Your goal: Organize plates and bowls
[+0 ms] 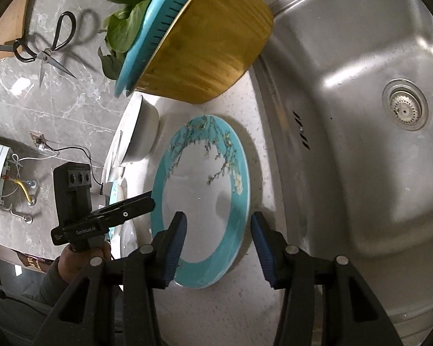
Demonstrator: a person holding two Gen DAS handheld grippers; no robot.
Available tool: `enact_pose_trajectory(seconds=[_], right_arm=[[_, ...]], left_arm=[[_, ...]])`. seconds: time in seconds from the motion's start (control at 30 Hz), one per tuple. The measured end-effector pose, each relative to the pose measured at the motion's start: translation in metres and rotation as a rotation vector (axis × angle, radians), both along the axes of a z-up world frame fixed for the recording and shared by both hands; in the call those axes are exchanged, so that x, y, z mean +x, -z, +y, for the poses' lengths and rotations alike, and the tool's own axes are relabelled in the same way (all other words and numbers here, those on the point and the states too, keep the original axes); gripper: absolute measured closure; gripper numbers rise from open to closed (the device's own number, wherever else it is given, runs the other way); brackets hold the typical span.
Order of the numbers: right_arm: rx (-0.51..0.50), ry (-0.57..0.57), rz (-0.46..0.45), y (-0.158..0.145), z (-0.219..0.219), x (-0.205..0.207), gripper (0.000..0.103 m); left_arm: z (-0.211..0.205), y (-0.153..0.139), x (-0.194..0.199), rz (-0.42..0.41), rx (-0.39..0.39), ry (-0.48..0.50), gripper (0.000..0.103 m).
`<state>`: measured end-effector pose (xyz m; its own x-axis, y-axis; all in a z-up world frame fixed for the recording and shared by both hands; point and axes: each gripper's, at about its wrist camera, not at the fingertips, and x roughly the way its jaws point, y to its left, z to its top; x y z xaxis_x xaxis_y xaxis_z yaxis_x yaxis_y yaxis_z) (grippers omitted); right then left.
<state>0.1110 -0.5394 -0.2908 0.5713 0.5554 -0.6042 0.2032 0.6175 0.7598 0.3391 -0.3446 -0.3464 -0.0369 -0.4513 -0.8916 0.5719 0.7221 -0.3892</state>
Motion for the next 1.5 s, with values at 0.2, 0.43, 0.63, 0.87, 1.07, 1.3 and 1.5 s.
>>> enact_pose_trajectory(seconds=[0.2, 0.43, 0.63, 0.87, 1.07, 1.3, 1.5], right_arm=[[0.007, -0.007, -0.001, 0.001, -0.002, 0.004, 0.053], [-0.046, 0.025, 0.095, 0.004, -0.006, 0.007, 0.091], [-0.079, 0.032, 0.134, 0.003, -0.005, 0.010, 0.093], [-0.090, 0.049, 0.135, 0.002, -0.004, 0.008, 0.092], [-0.105, 0.040, 0.128, -0.006, -0.003, 0.011, 0.093], [-0.108, 0.036, 0.131, -0.012, -0.001, 0.012, 0.092], [-0.107, 0.029, 0.129, -0.018, 0.002, 0.015, 0.093]], left_arm=[[-0.006, 0.000, -0.001, -0.014, 0.013, 0.000, 0.054], [-0.006, 0.000, -0.003, -0.084, 0.098, -0.012, 0.083], [-0.012, 0.000, -0.005, -0.097, 0.119, -0.002, 0.083], [-0.010, 0.001, -0.004, -0.082, 0.116, -0.011, 0.084], [-0.003, -0.001, -0.002, -0.073, 0.113, -0.026, 0.084], [0.004, -0.005, -0.002, -0.063, 0.104, -0.043, 0.085], [0.014, -0.017, -0.003, -0.070, 0.092, -0.056, 0.085]])
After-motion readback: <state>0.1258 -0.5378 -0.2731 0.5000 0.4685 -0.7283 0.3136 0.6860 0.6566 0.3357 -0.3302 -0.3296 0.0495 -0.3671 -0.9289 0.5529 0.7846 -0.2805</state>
